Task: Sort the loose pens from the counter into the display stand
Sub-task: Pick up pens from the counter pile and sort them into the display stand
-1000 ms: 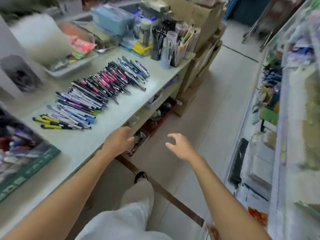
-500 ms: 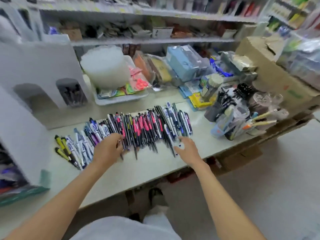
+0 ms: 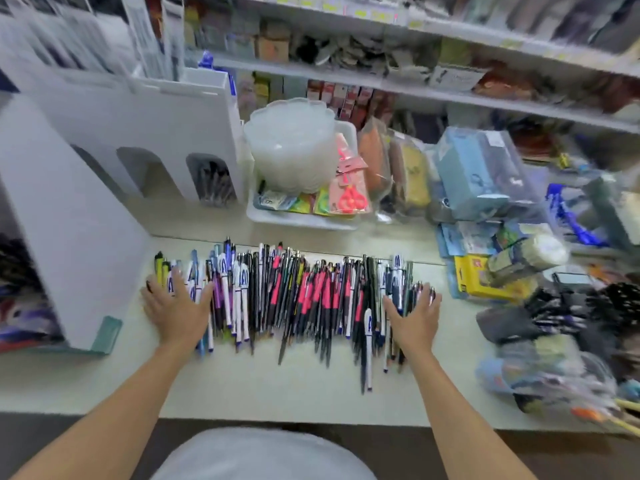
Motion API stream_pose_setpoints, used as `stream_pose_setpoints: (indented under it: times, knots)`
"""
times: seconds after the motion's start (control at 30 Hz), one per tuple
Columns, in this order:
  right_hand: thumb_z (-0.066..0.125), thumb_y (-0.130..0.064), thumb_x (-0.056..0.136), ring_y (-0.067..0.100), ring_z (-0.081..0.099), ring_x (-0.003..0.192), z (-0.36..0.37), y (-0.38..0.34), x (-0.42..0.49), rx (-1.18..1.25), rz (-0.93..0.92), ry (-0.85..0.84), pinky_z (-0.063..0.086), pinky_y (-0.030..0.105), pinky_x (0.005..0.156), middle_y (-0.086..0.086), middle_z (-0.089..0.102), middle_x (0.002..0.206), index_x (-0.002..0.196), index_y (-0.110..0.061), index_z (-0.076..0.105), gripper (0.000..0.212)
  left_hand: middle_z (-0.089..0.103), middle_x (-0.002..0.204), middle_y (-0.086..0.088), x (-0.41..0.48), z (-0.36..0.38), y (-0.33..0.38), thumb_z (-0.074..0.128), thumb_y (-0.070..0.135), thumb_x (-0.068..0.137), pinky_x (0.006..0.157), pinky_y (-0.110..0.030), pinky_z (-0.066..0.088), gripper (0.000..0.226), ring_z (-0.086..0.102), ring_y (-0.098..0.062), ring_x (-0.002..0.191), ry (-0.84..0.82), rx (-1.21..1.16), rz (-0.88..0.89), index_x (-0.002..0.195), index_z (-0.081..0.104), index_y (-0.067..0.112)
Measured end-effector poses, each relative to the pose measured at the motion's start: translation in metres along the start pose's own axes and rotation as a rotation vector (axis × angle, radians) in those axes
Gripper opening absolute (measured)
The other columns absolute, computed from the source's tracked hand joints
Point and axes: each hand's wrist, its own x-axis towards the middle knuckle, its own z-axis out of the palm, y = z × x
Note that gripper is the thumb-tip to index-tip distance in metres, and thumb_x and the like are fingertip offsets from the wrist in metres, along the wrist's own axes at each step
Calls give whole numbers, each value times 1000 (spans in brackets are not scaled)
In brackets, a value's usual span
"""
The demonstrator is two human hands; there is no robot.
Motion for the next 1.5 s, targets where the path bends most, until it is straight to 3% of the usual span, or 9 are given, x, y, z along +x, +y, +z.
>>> stream_pose_setpoints:
  times: [0.23,0.4,0.73,0.93,1.13,1.5]
  knots:
    - [32,-85,75,23,-4,151,13,-7,-1,53,42,-29,0,43,121,8,-3,165,156,-35,1,100,5,161,-23,-3,10,16,33,82,82,117,-59,11,92,7,-44,147,20,-16,-18,155,13,30]
    - [42,-82,76,25,3,151,20,-12,-1,4,8,-30,3,44,122,10,3,164,157,-32,7,101,11,160,-23,-8,14,29,38,86,75,115,-59,17,101,14,-44,144,32,21,-14,155,14,30]
    - [34,-95,60,28,6,149,24,-20,-5,-17,-48,-12,9,47,121,9,5,163,156,-34,9,116,10,161,-18,-29,24,51,17,96,61,116,-55,17,117,14,-40,144,8,-5,-2,156,13,28]
    - [43,-92,67,32,7,149,27,-30,-7,-101,-67,-43,13,49,120,11,6,162,155,-35,10,110,10,160,-17,-40,28,70,19,97,58,117,-53,15,120,13,-39,144,-16,1,-13,156,15,28]
    - [34,-98,59,33,10,147,32,-36,-7,-121,-49,-24,16,50,118,11,10,161,154,-38,9,115,6,162,-15,-53,39,93,16,96,59,118,-53,14,119,11,-39,145,-57,23,-12,157,12,29]
    - [46,-90,67,36,15,144,35,-44,-8,-143,-60,-13,19,50,117,15,14,159,154,-39,9,107,7,161,-18,-69,54,117,25,95,64,117,-54,16,116,12,-43,144,-86,18,20,157,14,27]
